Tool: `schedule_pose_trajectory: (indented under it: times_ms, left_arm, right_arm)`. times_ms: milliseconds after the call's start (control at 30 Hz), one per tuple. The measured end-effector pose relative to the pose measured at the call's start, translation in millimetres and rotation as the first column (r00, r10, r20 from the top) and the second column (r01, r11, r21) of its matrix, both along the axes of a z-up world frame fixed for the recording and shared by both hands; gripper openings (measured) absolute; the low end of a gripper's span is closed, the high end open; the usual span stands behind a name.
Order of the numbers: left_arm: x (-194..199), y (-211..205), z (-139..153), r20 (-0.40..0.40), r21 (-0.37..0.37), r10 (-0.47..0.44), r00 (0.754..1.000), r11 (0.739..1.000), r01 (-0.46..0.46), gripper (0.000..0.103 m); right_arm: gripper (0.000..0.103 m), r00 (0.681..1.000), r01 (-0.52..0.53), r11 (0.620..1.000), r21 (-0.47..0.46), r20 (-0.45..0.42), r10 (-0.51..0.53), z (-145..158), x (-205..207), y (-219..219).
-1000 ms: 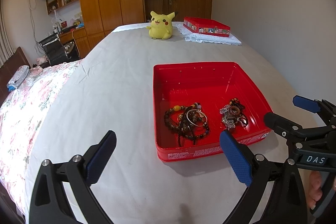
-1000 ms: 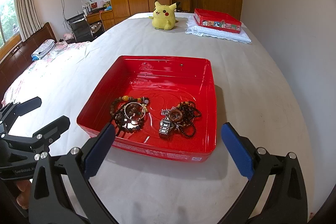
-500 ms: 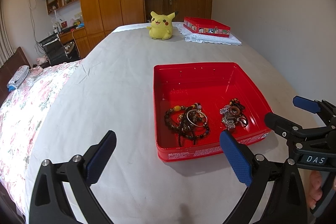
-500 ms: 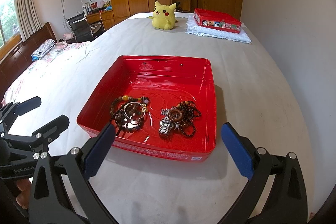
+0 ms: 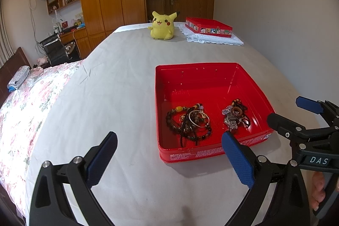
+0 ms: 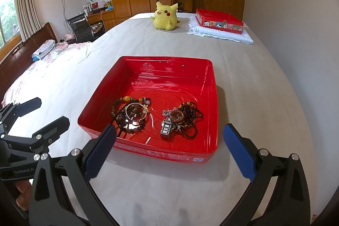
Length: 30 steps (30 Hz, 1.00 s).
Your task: Organize jewelry
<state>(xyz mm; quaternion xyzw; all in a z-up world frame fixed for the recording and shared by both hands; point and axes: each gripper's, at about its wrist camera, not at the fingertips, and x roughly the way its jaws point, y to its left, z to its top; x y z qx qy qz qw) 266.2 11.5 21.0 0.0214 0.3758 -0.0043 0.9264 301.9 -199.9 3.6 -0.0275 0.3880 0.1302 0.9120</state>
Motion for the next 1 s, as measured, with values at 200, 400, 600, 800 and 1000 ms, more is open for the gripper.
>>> schedule_pose_trajectory:
  times_ms: [200, 400, 600, 800, 1000]
  left_arm:
    - [0.3, 0.0, -0.1, 0.000, 0.000, 0.000, 1.000, 1.000, 0.000, 0.099]
    - [0.0, -0.6, 0.4, 0.000, 0.002, -0.001, 1.000, 1.000, 0.001, 0.099]
    - [-0.6, -2.1, 0.8, 0.003, 0.013, 0.000, 1.000, 1.000, 0.000, 0.099]
    - [-1.3, -3.4, 0.9, 0.003, 0.017, -0.005, 1.000, 1.000, 0.005, 0.099]
    - [-3.0, -3.9, 1.0, 0.004, 0.021, -0.007, 1.000, 1.000, 0.007, 0.099]
  right_arm:
    - [0.100, 1.000, 0.000, 1.000, -0.001, 0.001, 0.000, 0.1, -0.2, 0.1]
    - [0.100, 1.000, 0.000, 1.000, -0.001, 0.000, 0.000, -0.1, -0.2, 0.1]
    - [0.100, 1.000, 0.000, 1.000, -0.001, 0.000, 0.000, -0.1, -0.2, 0.0]
    - [0.100, 1.000, 0.000, 1.000, -0.002, 0.001, 0.000, -0.6, -0.4, 0.5]
    - [0.100, 1.000, -0.003, 1.000, -0.003, 0.000, 0.003, 2.5, 0.1, -1.0]
